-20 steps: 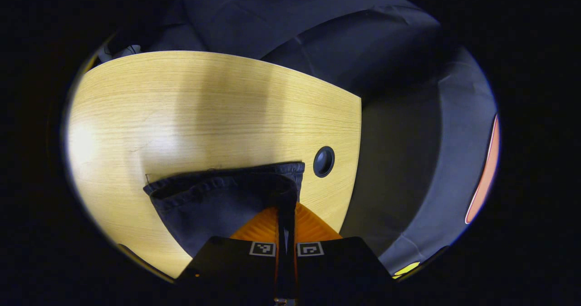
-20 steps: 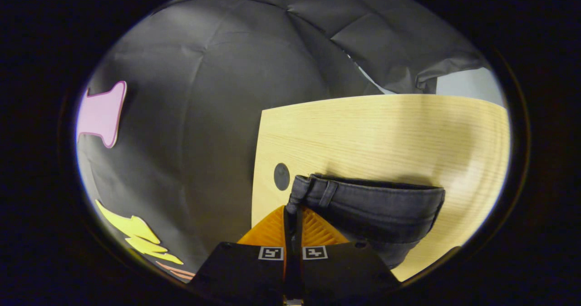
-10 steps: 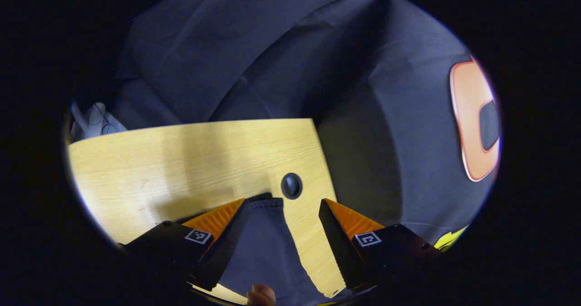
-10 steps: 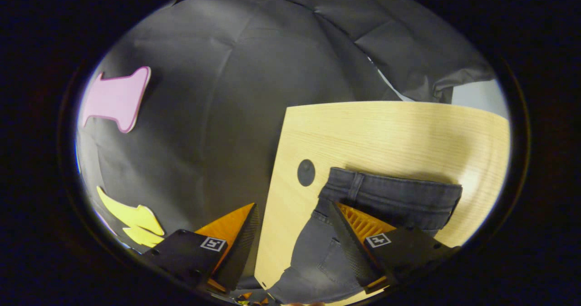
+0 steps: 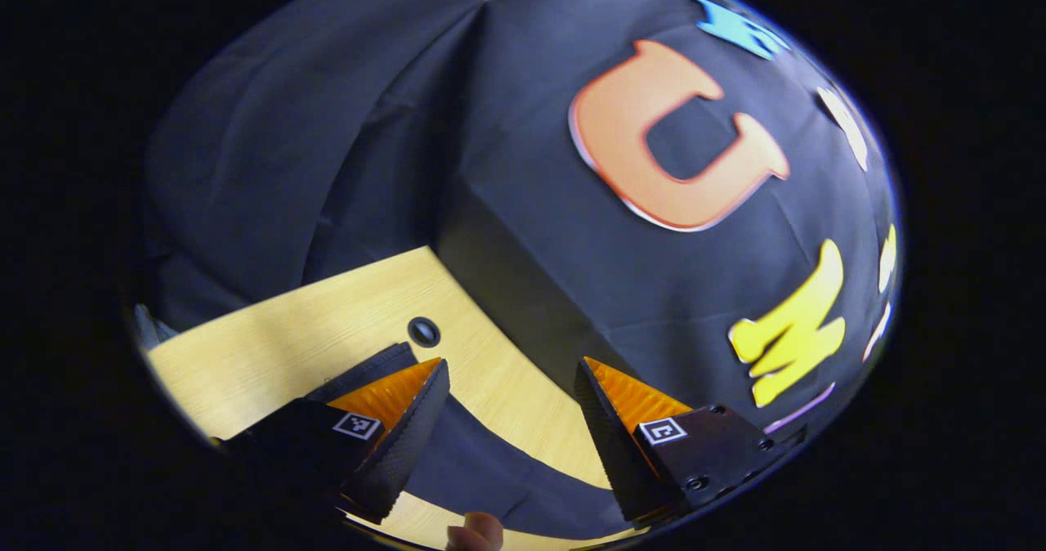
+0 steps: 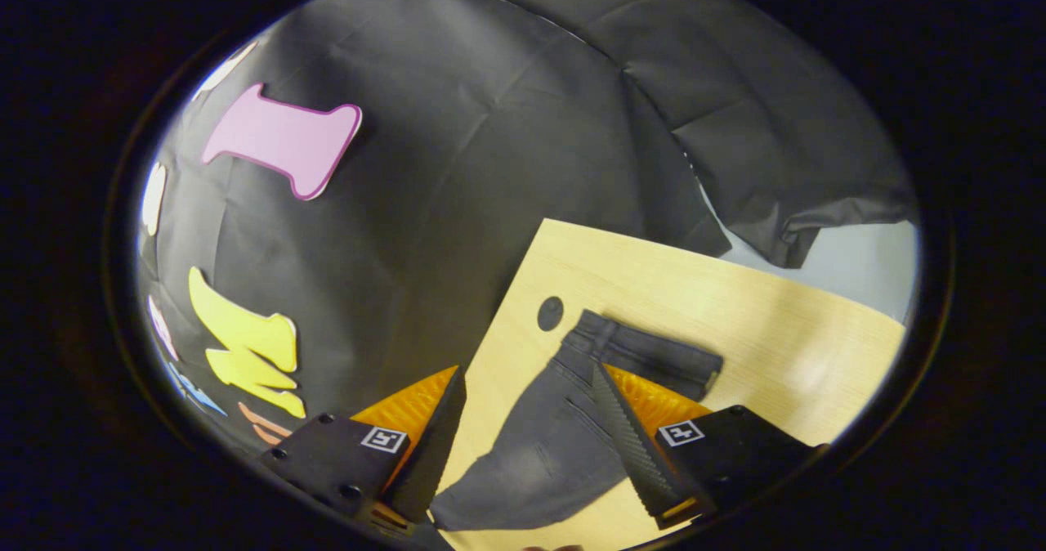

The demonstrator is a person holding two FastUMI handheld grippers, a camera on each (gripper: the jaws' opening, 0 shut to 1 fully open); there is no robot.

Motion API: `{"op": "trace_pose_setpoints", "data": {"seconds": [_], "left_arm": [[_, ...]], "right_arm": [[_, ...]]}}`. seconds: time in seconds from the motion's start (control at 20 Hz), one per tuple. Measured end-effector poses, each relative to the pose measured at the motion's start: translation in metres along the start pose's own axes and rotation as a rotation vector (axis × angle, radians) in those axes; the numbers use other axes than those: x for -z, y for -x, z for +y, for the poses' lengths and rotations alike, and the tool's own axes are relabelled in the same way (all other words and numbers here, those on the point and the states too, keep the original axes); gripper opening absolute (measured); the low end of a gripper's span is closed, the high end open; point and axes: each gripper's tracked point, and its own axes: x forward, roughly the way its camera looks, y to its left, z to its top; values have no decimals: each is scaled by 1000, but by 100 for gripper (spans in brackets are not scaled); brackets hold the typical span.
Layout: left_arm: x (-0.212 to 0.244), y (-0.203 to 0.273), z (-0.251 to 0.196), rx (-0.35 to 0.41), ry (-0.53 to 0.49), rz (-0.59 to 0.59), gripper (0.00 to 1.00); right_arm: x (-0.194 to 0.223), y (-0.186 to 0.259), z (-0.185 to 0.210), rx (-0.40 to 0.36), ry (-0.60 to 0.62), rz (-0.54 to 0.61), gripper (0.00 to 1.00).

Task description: Grasp the waist and the cuffs of the jeans and fold them to make the two legs overlap; first hold the waist and fold one-third of the jeans toward the cuffs, then hold the cuffs and fold the remaining one-third in the same direction to finish folding.

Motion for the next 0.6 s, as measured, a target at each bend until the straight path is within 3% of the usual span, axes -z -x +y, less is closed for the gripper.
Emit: {"op": "trace_pose_setpoints", "data": {"seconds": [0.35,0.45,0.6], "left_arm": [[10,99,-84,123,-616,-273,99],[24,124,-101,161,-707,-340,98],[28,156,-110,203,-739,-392,98]], "right_arm": [[23,33,-65,52,-50,45,96],[28,32,-73,42,-82,59,95],[32,28,-81,20,-146,76,95]]}}
